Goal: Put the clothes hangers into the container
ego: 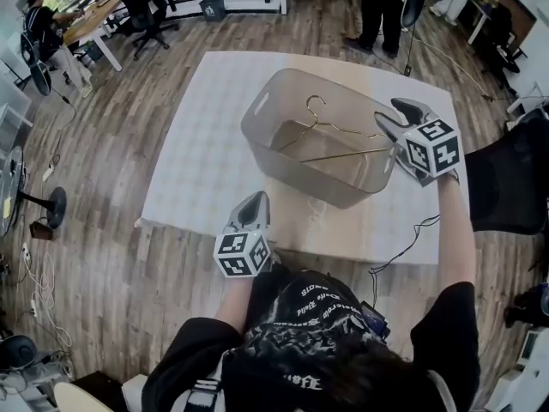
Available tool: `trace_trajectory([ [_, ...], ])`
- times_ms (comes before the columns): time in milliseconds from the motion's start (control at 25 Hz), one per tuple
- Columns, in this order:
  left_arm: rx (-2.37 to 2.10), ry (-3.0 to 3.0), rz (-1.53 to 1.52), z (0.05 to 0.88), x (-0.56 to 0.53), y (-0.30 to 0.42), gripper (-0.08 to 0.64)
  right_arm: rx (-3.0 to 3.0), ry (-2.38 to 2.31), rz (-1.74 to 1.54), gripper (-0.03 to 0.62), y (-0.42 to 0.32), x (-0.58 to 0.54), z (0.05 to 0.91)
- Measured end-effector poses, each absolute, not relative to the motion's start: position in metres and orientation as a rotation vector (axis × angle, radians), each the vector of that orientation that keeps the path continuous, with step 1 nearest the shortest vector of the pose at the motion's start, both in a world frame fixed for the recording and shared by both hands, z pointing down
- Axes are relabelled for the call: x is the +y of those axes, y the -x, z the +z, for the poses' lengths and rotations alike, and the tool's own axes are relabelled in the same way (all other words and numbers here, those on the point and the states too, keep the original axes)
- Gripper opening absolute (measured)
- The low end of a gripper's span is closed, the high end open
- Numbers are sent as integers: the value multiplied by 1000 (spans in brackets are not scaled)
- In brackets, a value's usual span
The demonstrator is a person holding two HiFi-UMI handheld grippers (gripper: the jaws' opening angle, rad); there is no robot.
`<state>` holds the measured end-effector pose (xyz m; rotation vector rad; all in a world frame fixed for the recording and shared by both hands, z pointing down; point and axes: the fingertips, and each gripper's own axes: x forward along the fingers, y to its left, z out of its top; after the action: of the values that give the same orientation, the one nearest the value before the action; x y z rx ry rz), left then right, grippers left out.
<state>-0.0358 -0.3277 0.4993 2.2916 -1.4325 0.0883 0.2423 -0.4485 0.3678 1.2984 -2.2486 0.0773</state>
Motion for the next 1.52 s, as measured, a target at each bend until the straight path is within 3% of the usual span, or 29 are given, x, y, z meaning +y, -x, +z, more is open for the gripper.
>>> trace_trajectory([
  [400,-1391,-2370,101,491,-312,18,20,-2395,-1661,32,218,-265,-371,354],
  [720,-1334,-2503,111,476,-292,-9,20,-2340,-1856,10,219,-259,-304,393],
  [1240,-1245,-2610,164,483,-258,-56,20,-2226,-1902,214,218,-241,-236,486],
  [1520,-1259,-2615,144,484,-246,-72,20,-2209,-1870,205,216,-246,-220,494],
])
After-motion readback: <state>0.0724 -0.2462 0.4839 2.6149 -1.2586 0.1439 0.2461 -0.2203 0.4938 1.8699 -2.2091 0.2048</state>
